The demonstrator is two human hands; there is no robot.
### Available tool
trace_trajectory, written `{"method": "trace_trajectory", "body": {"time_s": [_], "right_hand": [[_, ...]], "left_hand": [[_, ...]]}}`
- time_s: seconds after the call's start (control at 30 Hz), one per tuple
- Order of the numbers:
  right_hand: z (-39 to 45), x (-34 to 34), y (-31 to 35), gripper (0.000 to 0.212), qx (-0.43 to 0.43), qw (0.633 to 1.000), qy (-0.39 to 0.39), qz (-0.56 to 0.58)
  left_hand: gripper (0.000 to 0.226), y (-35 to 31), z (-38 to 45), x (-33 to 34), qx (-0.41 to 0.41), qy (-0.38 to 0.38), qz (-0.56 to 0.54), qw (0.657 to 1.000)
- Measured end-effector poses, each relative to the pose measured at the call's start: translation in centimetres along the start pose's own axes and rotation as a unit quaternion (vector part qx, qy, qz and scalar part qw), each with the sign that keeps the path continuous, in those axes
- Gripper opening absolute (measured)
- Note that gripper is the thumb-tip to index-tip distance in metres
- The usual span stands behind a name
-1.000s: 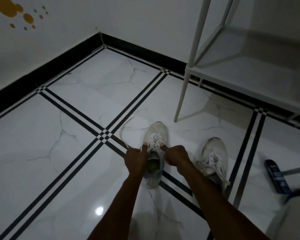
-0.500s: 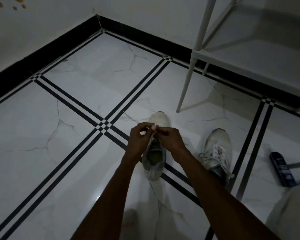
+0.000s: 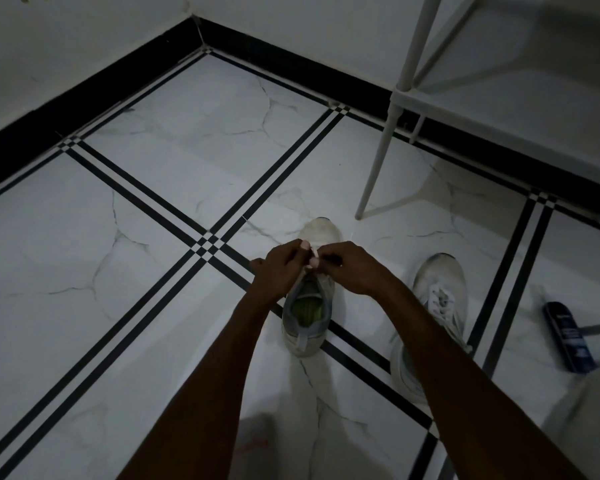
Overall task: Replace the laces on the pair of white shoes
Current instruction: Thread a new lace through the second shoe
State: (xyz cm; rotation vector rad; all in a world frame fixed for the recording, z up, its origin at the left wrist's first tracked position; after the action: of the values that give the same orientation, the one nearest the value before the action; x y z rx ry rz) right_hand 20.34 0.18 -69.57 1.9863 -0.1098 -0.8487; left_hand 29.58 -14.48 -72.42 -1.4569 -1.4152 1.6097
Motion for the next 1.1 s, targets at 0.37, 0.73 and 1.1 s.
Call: {"method": "trace_trajectory", "body": {"time_s": [0.37,0.73,1.1], "right_hand": [[-0.5,1.0,-0.4,0.017,-0.056,0.963,-0.211,-0.156],[-0.4,3.0,-1.0,0.017,0.012,0.943,-0.229,0.24],[-0.6,2.4,-1.1,0.021,0.135,0.886,-0.15,0.418]], "left_hand": [[0.029,0.5,0.1,-0.7,-0.038,0.017,0.013,0.999],[0.025,-0.2,-0.3,-0.9,-0.014,0.051,-0.094,0.994],[0.019,-1.4,-0.1,-2.7,0.001,0.002,-0.006,1.0]]}}
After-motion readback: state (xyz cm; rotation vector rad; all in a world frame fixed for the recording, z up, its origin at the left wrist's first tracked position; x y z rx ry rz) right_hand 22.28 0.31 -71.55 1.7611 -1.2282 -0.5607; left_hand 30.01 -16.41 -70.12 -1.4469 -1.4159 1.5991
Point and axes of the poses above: each hand's wrist, its own z-axis towards the middle knuckle, its own x-axis out of the palm, y = z × x, the point moved 1 cm from there along z, towards the middle knuckle, and after that the axes turned 3 degrees about x, right-handed, at the moved point
